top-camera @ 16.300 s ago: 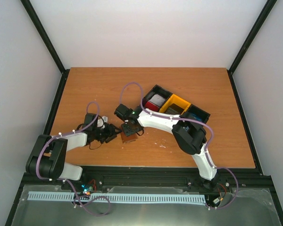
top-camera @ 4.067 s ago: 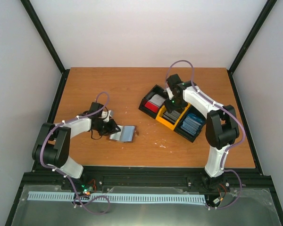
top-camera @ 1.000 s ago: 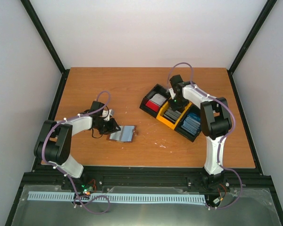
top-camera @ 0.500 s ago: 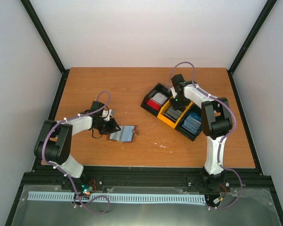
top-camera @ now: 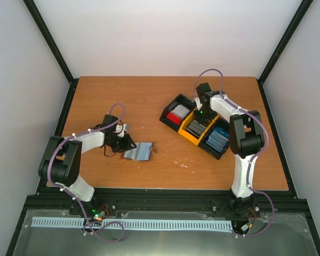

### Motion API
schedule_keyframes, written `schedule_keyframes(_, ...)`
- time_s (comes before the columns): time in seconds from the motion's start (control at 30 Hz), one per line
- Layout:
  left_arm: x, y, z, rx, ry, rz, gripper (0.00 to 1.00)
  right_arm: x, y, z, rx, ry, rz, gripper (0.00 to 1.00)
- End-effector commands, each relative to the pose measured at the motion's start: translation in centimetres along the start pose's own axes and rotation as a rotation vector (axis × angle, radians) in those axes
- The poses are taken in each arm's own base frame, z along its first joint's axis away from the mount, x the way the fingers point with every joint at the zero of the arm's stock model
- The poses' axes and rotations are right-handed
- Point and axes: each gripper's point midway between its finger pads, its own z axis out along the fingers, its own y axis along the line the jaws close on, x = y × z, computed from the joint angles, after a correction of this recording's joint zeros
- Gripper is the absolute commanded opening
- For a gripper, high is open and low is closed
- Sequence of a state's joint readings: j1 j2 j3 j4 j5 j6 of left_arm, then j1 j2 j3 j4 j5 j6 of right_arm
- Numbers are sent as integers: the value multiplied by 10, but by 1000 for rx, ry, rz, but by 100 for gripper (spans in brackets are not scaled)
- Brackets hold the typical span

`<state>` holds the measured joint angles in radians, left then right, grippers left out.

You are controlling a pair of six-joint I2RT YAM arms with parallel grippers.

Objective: Put the credit cards into the card holder
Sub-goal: Pick up the credit card from the storage box.

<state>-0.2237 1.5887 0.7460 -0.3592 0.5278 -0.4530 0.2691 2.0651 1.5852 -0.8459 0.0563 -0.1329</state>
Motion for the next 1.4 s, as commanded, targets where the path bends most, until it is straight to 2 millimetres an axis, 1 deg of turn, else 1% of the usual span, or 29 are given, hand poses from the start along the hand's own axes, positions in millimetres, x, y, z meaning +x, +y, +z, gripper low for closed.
schedule_keyframes(0.0, 0, 3, 4, -10, 4, 9, 24, -9, -16, -14, 46, -35, 34, 39)
schedule_keyframes(0.2, 0, 4, 4, -10, 5, 10, 24, -11, -27, -19, 110, -53, 35, 34)
schedule_keyframes(0.5, -1, 3, 6, -7, 7, 12, 24, -14, -35, -25, 159, -87, 28, 29)
schedule_keyframes(0.63, -2, 3, 6, -6, 9, 13, 24, -13, -34, -21, 156, -89, 13, 28)
schedule_keyframes(0.8, -3, 3, 7, -5, 9, 16, 24, -4, -31, -3, 150, -53, -4, 22)
schedule_keyframes(0.87, -3, 3, 7, -6, 9, 18, 24, -2, -34, 1, 166, -39, -10, 20)
schedule_keyframes(1.0, -3, 3, 7, -9, 10, 19, 24, -1, -43, 1, 218, -38, -17, 18)
schedule_keyframes(1.27, -4, 3, 8, -9, 13, 26, 24, -3, -54, -3, 314, -56, -50, 18)
schedule_keyframes(1.37, -4, 4, 9, -9, 18, 28, 24, -4, -62, -6, 366, -58, -66, 19)
